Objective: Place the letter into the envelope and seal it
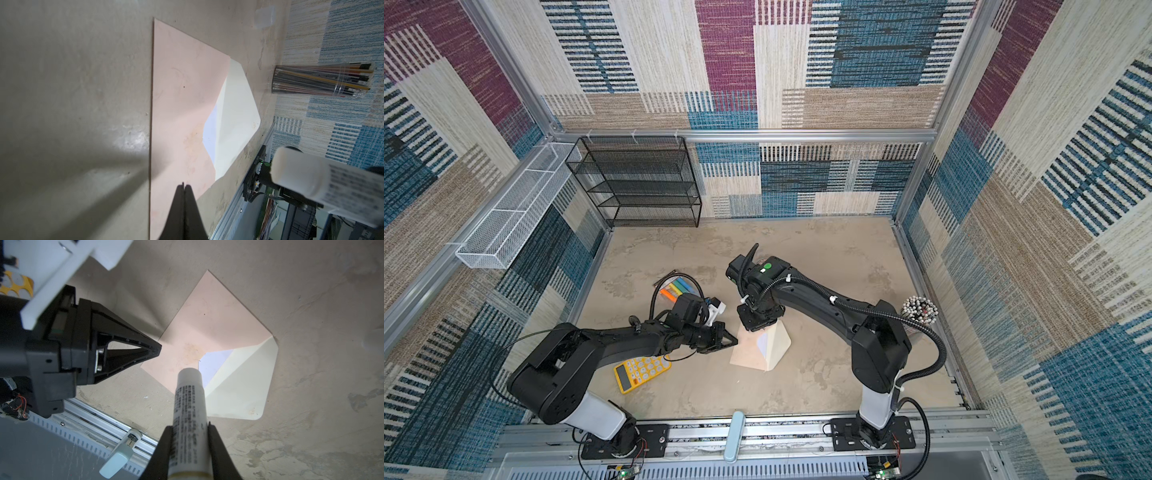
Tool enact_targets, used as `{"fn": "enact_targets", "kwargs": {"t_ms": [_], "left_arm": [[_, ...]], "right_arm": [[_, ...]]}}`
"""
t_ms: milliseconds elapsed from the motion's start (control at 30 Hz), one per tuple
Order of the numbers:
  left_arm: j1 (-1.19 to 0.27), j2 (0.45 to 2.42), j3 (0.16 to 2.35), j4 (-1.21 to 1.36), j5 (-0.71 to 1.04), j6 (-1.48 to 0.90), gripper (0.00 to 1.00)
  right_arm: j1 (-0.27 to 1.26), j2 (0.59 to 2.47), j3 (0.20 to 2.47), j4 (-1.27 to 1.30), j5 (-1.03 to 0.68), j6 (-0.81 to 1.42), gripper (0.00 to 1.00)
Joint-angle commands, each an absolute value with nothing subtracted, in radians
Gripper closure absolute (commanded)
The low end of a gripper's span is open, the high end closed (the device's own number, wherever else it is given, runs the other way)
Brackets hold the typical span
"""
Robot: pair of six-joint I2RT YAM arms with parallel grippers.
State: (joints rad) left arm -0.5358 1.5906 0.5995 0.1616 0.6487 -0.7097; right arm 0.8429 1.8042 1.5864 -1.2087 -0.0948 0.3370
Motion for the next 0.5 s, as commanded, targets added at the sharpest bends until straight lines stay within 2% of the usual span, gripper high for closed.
{"fn": "enact_targets", "kwargs": {"t_ms": [0, 467], "left_arm": [[-0.538, 1.625, 0.597, 0.25, 0.69, -0.737, 1.0], [-0.549, 1.704, 0.596, 0.289, 0.692, -0.735, 1.0]], "right_arm": [[0.844, 1.821, 1.596, -1.227, -0.085, 0.354, 1.0], [0.85, 1.913, 1.676, -1.248, -0.066, 0.345, 1.0]]}}
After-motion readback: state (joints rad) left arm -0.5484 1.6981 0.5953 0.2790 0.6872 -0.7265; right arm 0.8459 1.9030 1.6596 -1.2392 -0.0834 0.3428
